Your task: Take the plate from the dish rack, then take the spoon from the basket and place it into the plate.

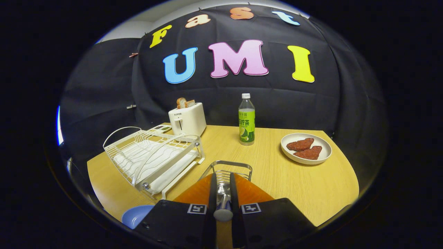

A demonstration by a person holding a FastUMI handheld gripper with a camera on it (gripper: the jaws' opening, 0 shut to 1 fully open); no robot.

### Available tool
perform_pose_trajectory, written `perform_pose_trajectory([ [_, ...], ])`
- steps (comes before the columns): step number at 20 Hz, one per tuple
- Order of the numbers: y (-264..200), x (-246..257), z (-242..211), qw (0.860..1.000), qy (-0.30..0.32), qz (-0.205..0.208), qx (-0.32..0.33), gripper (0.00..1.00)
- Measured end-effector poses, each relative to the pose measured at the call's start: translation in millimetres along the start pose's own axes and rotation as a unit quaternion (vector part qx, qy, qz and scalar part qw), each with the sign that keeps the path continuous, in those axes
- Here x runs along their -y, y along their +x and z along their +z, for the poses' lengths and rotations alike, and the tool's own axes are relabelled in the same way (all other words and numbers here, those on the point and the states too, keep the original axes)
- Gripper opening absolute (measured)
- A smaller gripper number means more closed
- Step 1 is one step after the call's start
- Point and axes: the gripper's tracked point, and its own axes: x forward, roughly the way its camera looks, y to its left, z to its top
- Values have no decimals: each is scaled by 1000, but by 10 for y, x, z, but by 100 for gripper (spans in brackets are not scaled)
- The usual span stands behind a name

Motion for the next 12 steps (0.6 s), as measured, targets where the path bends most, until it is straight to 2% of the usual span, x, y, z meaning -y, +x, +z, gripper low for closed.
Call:
perform_pose_trajectory([
  [8,-366,67,481,1000,11,6,5,20],
  [12,-667,-56,697,999,13,38,5,20],
])
